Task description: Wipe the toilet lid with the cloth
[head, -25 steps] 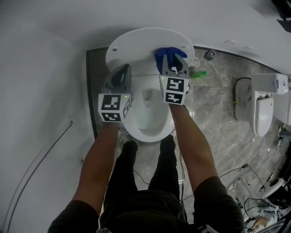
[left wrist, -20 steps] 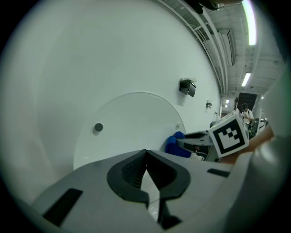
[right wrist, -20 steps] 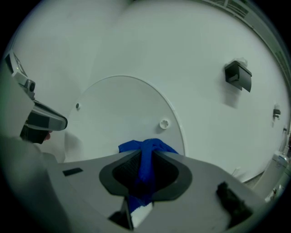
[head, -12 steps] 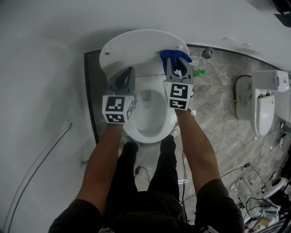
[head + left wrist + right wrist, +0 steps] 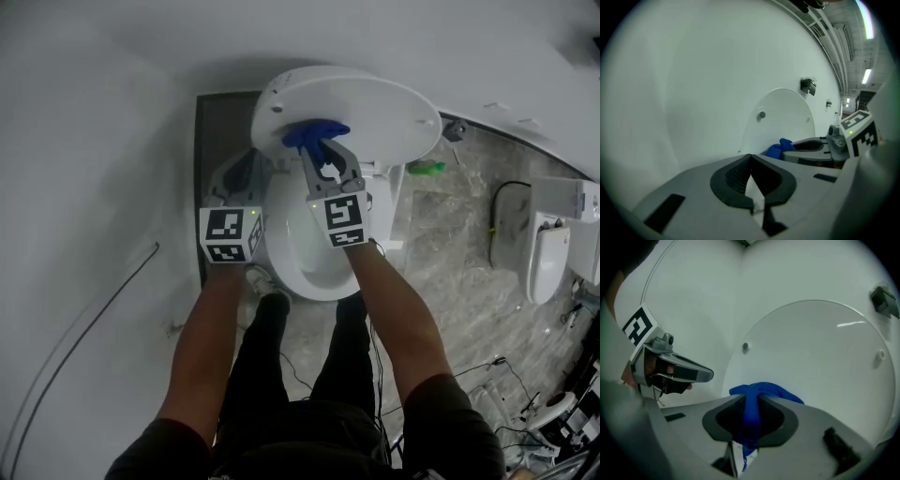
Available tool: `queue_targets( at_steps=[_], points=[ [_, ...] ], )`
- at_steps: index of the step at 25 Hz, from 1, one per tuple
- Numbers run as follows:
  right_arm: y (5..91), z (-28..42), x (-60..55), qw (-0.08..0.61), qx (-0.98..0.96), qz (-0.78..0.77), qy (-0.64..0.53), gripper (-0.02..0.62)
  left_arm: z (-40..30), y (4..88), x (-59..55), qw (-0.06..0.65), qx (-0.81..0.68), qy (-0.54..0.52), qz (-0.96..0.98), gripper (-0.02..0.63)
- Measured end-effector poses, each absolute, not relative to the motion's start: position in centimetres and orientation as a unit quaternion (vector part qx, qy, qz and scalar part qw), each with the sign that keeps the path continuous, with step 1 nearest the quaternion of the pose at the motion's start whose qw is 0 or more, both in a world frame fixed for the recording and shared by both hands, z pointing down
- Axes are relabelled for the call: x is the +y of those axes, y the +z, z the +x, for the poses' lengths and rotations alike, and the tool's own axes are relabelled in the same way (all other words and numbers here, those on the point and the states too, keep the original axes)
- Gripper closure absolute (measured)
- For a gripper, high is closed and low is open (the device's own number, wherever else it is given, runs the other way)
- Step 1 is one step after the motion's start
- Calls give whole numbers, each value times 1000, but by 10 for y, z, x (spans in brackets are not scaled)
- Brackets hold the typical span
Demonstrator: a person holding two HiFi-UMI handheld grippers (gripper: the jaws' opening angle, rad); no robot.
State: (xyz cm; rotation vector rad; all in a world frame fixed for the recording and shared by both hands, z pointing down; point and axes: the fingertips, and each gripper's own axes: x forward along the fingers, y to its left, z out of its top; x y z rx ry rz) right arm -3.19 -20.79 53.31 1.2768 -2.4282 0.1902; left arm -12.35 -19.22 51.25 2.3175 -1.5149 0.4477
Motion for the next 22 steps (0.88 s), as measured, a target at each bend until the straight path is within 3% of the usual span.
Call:
queue_targets(
  at_steps=[5, 13, 22],
  points=[
    [549, -93, -207, 199, -872, 436, 96, 520, -178, 520, -190, 173, -562, 160, 793, 595],
    [566, -113, -231, 204, -852, 469, 111, 520, -217, 535, -190, 174, -558, 161, 796, 595],
    [574, -42, -240, 233, -806, 534, 105, 520, -173, 545, -186, 175, -529, 185, 809, 595]
  ],
)
